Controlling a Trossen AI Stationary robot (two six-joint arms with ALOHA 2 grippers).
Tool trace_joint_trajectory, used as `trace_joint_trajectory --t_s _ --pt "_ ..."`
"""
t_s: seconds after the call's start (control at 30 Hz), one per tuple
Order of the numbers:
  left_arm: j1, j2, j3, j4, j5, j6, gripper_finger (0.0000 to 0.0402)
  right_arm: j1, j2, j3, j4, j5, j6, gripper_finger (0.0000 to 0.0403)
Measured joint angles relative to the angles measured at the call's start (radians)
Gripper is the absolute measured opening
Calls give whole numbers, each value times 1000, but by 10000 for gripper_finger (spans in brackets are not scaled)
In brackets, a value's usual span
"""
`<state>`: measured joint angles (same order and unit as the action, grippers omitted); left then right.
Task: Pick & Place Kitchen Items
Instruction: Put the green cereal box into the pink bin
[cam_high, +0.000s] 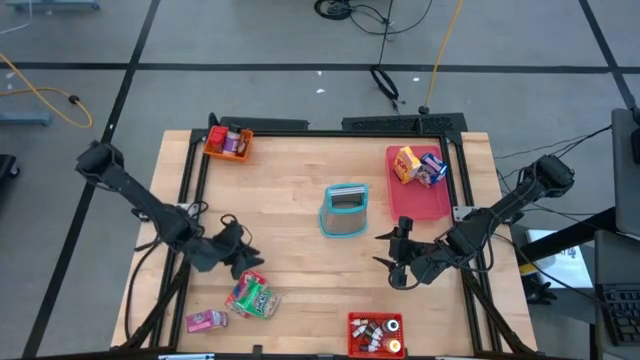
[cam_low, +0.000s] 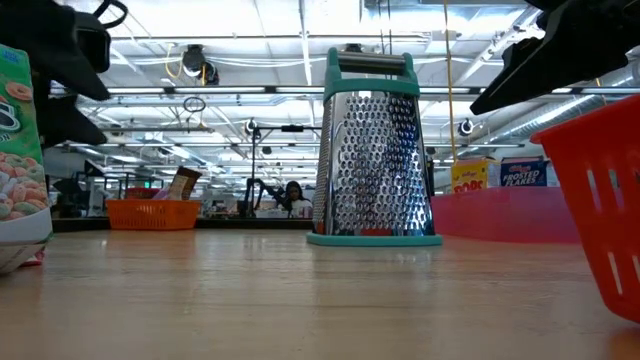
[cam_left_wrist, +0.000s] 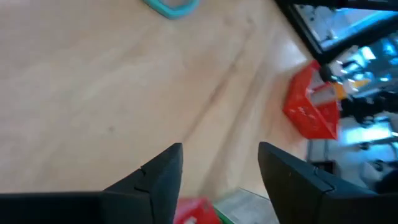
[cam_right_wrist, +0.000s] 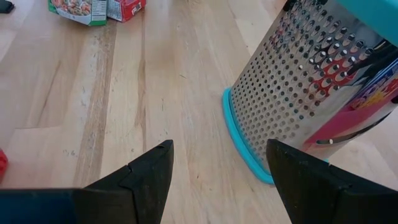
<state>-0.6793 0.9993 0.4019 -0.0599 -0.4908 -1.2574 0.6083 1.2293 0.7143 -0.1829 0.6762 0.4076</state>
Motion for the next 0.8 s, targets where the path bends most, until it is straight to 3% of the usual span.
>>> trace_joint_trajectory --t_s 0.4,0.8 --pt "-30 7 0 68 143 -27 195 0 0 0 0 0 0 249" --pt "-28 7 0 106 212 -75 253 0 0 0 0 0 0 249"
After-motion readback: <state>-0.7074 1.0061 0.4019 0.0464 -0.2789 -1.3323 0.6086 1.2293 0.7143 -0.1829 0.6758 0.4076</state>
